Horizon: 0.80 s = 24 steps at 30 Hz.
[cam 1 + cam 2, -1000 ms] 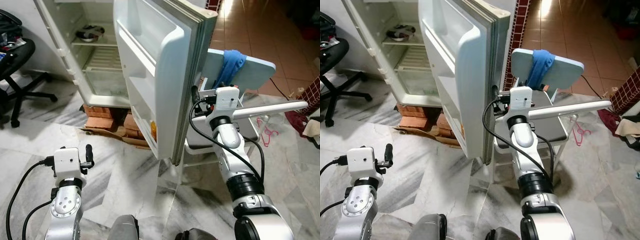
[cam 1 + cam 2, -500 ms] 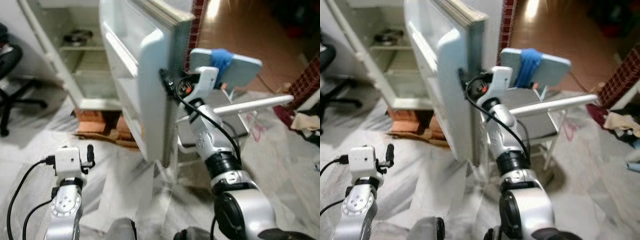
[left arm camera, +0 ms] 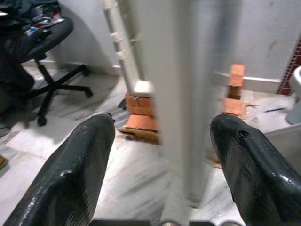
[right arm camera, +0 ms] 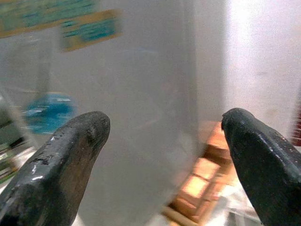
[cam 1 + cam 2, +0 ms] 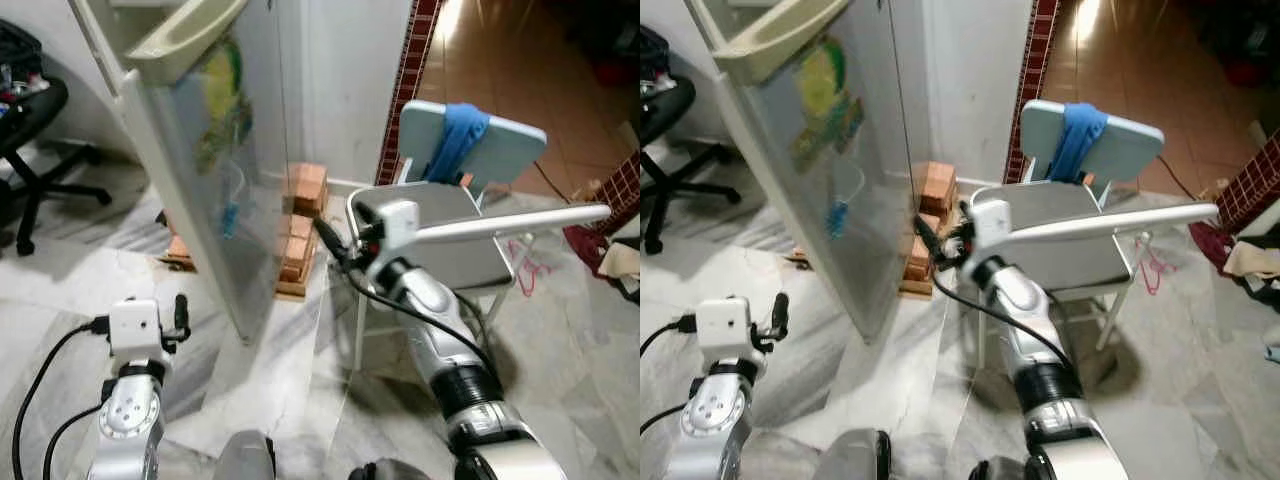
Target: Restocking fridge
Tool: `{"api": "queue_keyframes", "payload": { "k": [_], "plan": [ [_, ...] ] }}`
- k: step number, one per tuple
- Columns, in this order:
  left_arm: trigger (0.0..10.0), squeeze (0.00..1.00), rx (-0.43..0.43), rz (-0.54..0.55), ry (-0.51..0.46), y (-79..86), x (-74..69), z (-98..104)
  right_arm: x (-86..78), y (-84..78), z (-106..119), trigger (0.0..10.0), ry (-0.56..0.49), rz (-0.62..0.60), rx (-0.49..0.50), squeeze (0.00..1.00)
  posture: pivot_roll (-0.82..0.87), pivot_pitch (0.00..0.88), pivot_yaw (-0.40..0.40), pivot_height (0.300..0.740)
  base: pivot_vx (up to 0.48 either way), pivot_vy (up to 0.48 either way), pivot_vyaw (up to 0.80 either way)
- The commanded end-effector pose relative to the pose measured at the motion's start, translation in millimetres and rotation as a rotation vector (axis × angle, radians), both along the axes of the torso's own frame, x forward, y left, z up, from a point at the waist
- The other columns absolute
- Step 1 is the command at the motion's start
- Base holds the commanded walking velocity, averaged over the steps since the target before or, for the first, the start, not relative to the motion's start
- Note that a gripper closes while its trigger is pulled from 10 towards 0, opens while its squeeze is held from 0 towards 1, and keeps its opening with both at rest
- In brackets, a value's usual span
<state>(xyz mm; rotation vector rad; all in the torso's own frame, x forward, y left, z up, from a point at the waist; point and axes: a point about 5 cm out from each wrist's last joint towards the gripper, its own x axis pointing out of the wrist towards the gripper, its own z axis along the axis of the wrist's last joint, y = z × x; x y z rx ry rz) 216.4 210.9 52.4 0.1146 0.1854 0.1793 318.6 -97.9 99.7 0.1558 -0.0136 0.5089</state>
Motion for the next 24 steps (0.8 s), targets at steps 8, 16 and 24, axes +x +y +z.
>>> {"api": "queue_keyframes", "payload": {
  "k": [8,16,24],
  "plan": [
    [10.0,0.00,0.030,-0.071,0.011,-6.8,6.8,0,-12.0,-16.8,-13,10.0,-0.018,-0.197,-0.016,0.00,0.15,0.065,-0.001,0.740,0.000,0.046,0.00],
    [10.0,0.00,0.081,-0.062,-0.023,-5.6,14.8,5,-11.3,-24.8,0,10.0,-0.092,-0.276,-0.077,0.00,0.14,0.044,-0.010,0.740,0.000,0.466,0.00],
    [10.0,0.00,0.101,-0.110,-0.040,-10.2,16.9,5,-13.2,-43.2,-9,10.0,-0.076,-0.339,-0.123,0.00,0.14,0.029,-0.019,0.740,0.000,0.480,0.00]
  ]
}}
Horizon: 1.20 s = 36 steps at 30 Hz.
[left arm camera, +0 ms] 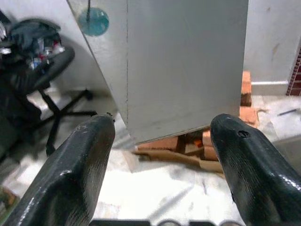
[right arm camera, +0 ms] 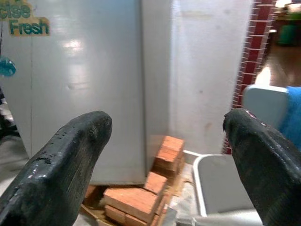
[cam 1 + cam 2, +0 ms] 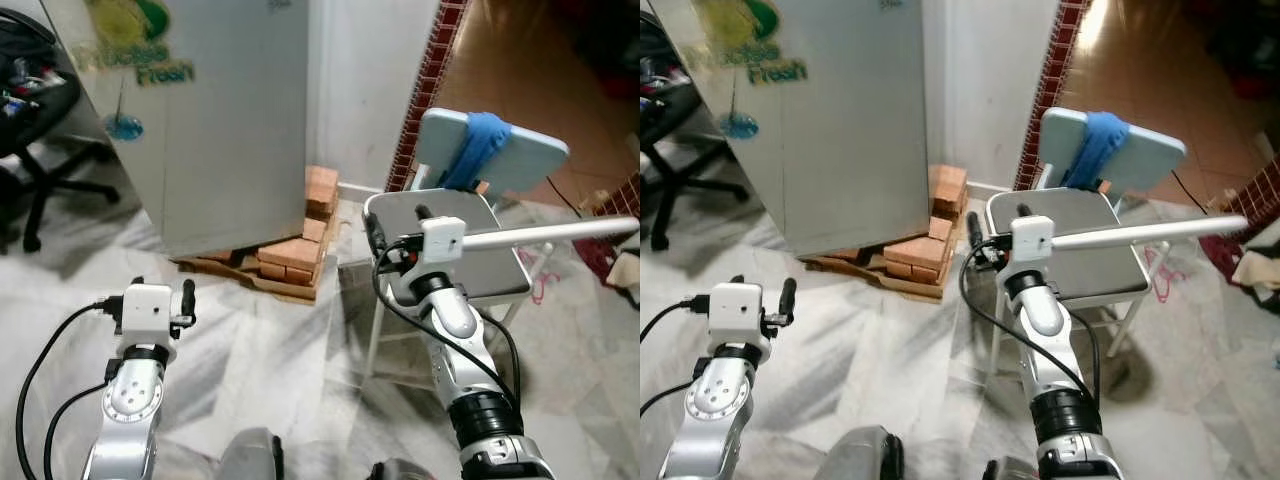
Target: Restocking fridge
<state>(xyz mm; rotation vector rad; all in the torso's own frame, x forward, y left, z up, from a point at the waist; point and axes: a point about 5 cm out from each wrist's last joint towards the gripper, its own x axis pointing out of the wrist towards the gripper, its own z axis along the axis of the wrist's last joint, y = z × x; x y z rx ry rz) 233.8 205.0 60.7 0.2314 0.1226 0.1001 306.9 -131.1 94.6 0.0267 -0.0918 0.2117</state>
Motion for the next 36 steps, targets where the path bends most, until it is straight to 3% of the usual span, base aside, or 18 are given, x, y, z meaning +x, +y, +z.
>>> {"api": "queue_keyframes", "payload": {
  "k": [1,12,19,23,26,35,36],
  "plan": [
    [10.0,0.00,-0.015,-0.013,0.007,-3.7,0.2,-3,-1.3,-9.9,-4,10.0,0.014,-0.041,-0.013,0.00,0.14,0.025,-0.017,0.740,0.000,0.480,0.00],
    [10.0,0.00,-0.037,0.002,-0.002,0.3,-1.4,-5,-5.2,-8.3,-10,10.0,0.035,-0.083,-0.048,0.00,0.14,0.009,-0.007,0.740,0.000,0.480,0.00],
    [10.0,0.00,0.002,0.008,-0.026,5.0,1.2,-2,-8.3,-22.1,-13,10.0,0.051,-0.115,-0.049,0.00,0.14,0.000,-0.012,0.740,0.000,0.480,0.00],
    [10.0,0.00,-0.019,-0.012,-0.036,4.8,2.1,-2,-10.9,-28.9,-20,10.0,0.097,-0.150,-0.075,0.00,0.14,0.000,-0.016,0.740,0.000,0.480,0.00],
    [10.0,0.00,-0.041,-0.022,-0.034,0.8,1.1,-3,-15.7,-31.2,-21,10.0,0.076,-0.139,-0.122,0.00,0.13,0.000,-0.014,0.740,0.000,0.480,0.00],
    [10.0,0.00,-0.078,-0.063,-0.061,-7.5,6.4,0,-24.3,-46.4,-23,10.0,0.101,-0.205,-0.113,0.00,0.11,0.000,-0.010,0.740,0.000,0.480,0.00],
    [10.0,0.00,-0.090,-0.068,-0.064,-8.2,8.0,2,-25.6,-49.3,-24,10.0,0.113,-0.220,-0.061,0.00,0.11,0.000,-0.009,0.740,0.000,0.480,0.00]
  ]
}}
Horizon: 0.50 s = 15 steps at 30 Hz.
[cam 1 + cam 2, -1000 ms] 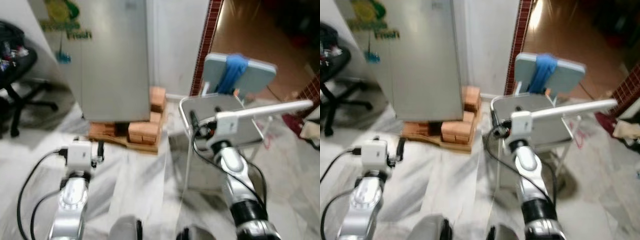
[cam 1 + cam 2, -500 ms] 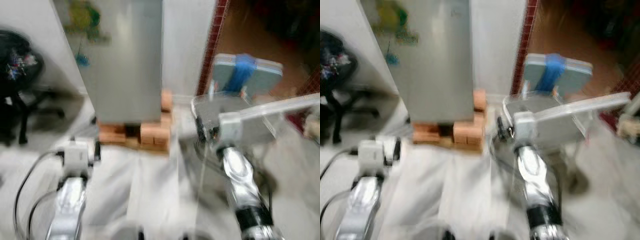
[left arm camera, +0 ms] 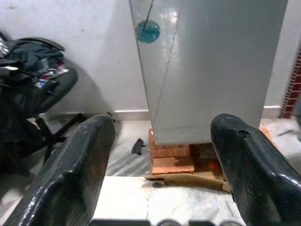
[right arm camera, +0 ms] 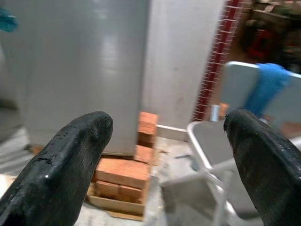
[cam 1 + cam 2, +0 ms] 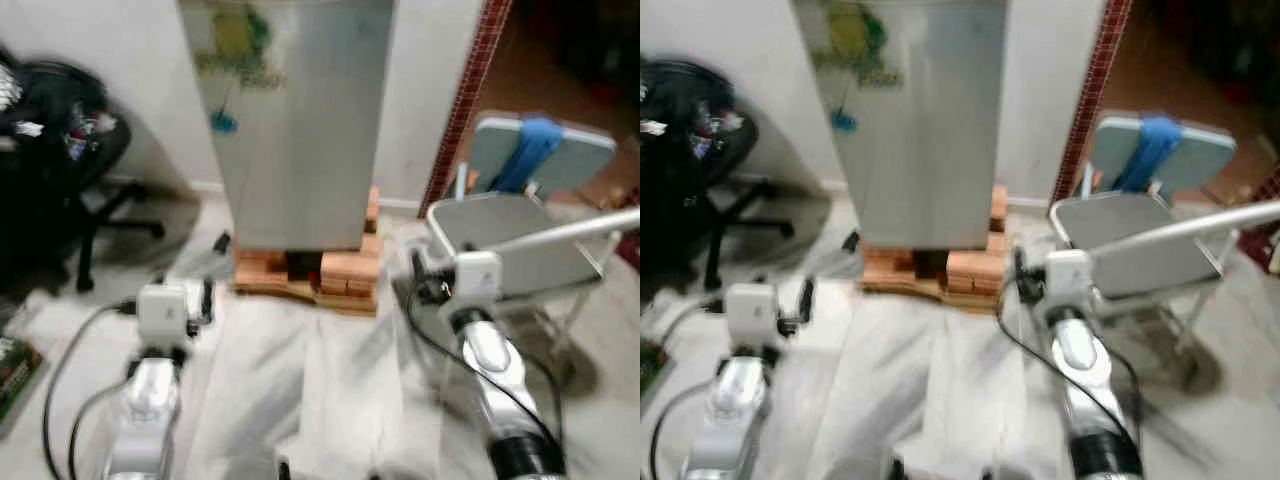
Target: Restocking fridge
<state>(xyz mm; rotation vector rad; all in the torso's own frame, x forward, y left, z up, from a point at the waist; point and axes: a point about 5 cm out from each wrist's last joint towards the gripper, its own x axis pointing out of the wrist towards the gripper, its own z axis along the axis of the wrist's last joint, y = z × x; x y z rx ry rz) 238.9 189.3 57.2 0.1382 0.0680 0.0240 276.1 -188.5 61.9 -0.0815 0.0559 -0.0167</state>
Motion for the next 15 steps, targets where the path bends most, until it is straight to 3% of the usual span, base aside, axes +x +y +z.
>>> {"api": "queue_keyframes", "payload": {
  "k": [1,5,15],
  "plan": [
    [10.0,0.00,0.001,0.009,-0.014,7.5,3.3,5.5,4.9,7.1,9.0,10.0,-0.031,0.002,0.062,0.00,0.11,0.000,-0.009,0.740,0.000,0.480,0.00],
    [10.0,0.00,-0.013,-0.009,-0.003,5.3,3.6,3.8,6.5,11.1,10.6,10.0,-0.028,0.032,0.042,0.00,0.10,0.000,-0.005,0.740,0.000,0.480,0.00],
    [10.0,0.00,-0.031,0.022,-0.023,9.6,10.3,8.1,14.5,13.4,15.6,10.0,-0.039,0.030,0.071,0.00,0.10,0.008,-0.011,0.740,0.000,0.480,-0.80]
  ]
}}
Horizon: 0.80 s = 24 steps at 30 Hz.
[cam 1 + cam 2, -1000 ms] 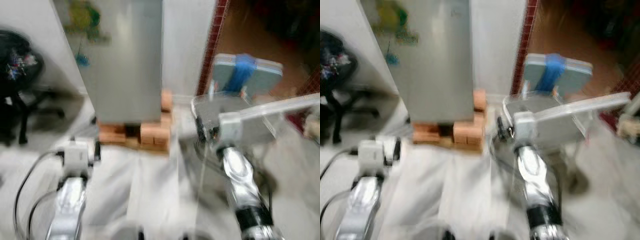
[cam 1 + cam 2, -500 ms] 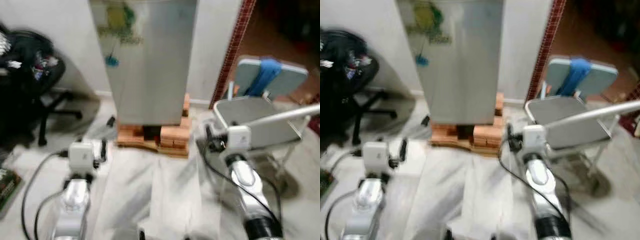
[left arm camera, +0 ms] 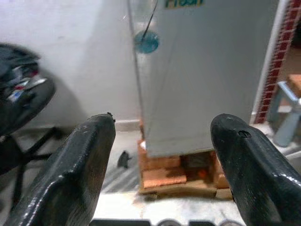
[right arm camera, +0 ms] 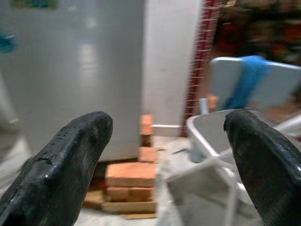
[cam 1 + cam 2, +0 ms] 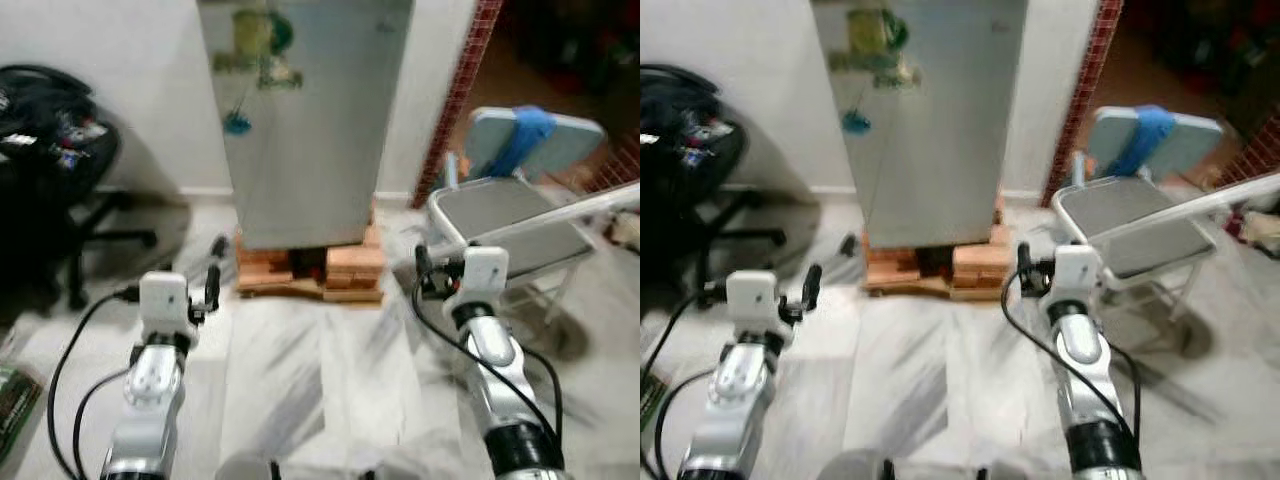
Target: Restocking fridge
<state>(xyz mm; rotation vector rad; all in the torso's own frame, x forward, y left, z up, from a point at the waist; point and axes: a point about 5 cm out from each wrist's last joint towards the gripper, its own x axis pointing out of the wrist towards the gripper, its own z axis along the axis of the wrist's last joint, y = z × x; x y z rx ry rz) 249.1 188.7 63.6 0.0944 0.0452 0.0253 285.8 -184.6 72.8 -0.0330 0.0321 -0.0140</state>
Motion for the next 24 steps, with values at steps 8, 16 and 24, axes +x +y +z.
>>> {"api": "queue_keyframes", "payload": {
  "k": [8,16,24],
  "plan": [
    [10.0,0.00,-0.003,0.020,-0.001,12.0,-6.4,2,4.2,10.1,7,10.0,-0.028,0.036,0.015,0.00,0.11,0.023,-0.015,0.740,0.000,0.475,-0.80],
    [10.0,0.00,0.008,0.050,-0.004,20.7,-6.6,3,2.0,6.7,7,10.0,-0.028,0.039,0.006,0.00,0.11,0.030,-0.009,0.740,0.000,0.472,-0.80],
    [10.0,0.00,0.014,0.054,-0.017,19.6,-6.5,5,3.4,8.1,9,10.0,-0.038,0.054,-0.006,0.00,0.10,0.029,-0.009,0.740,0.000,0.476,-0.79]
  ]
}}
